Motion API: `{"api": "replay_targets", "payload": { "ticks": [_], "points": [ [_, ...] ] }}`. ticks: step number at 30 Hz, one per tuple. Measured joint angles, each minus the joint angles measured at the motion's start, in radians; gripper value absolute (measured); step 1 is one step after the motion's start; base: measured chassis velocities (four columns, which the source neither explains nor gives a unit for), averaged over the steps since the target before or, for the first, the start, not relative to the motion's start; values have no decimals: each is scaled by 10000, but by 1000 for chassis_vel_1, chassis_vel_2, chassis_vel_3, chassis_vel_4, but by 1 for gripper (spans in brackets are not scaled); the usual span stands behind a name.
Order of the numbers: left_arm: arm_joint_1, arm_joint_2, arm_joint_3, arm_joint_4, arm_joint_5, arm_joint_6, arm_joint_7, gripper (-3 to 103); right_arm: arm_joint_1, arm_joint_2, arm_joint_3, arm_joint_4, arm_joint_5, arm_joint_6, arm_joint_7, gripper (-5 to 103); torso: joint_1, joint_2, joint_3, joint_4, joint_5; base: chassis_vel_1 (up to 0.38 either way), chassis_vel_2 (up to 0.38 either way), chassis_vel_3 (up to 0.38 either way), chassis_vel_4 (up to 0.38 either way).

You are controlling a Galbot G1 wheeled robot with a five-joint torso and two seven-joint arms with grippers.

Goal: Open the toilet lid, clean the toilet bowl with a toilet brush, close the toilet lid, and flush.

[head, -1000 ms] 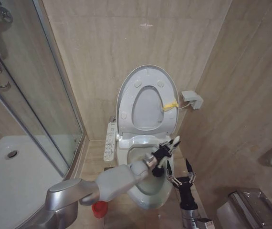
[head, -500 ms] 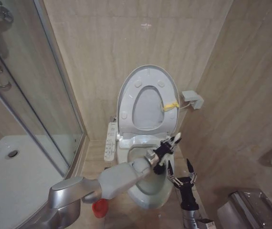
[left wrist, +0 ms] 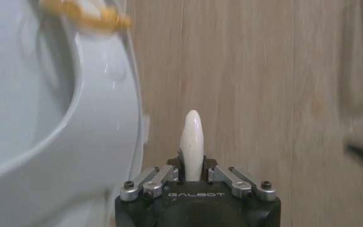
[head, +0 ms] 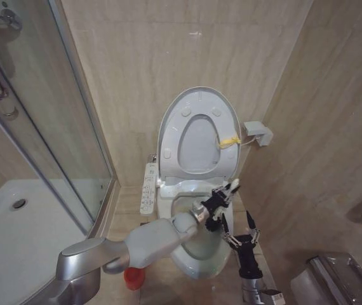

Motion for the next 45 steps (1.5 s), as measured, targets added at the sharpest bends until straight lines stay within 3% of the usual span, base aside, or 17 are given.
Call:
{"api": "replay_targets", "payload": {
  "ticks": [2,7,12,15,19,20,24,27,32,36,38,45],
  "points": [
    [372,308,100,488,179,-134,102,21,-44,-2,1,34,-4,2,0,100,0,-1,2,17,3,0,0,0,0],
    [566,576,12,484,294,-186,111,21,-53,4,16,54,-6,3,-3,100,-1,-1,0,21,2,0,0,0,0],
    [12,256,-234,-293,232,-26,5,21,-47,3,11,36,-3,15,-15,100,-1,0,-1,-1,2,0,0,0,0],
    [-30,73,-267,-75,283,-29,43,21,-71,2,5,51,-2,24,-26,100,0,-1,1,-4,0,0,0,0,0],
    [223,254,10,704,428,-192,187,21,-139,0,-1,128,11,40,-36,100,0,-2,2,11,1,0,0,0,0],
    [314,381,131,835,442,-216,198,21,-167,-2,4,147,29,45,-41,100,0,-2,2,24,3,0,0,0,0],
    [257,270,77,674,390,-178,144,21,-197,3,29,156,79,54,-55,100,0,-2,2,25,4,0,0,0,0],
    [-202,-330,-240,-75,211,10,-63,21,-169,3,57,154,117,53,-58,100,-1,0,-1,-2,-1,0,0,0,0],
    [-237,-425,-100,1,333,-1,-44,21,-131,0,45,131,121,44,-58,100,0,0,0,-2,0,0,0,0,0],
    [126,132,344,125,405,-7,-170,21,-244,1,22,206,132,53,-60,100,1,-2,3,16,3,0,0,0,0],
    [158,768,571,-202,372,238,-643,21,-202,2,-4,209,159,49,-61,100,-1,-1,2,19,2,0,0,0,0],
    [-908,1678,950,-1890,-346,924,-1648,20,237,1,-153,-246,212,-5,-29,100,0,-1,1,4,-1,0,0,0,0]
  ]
}}
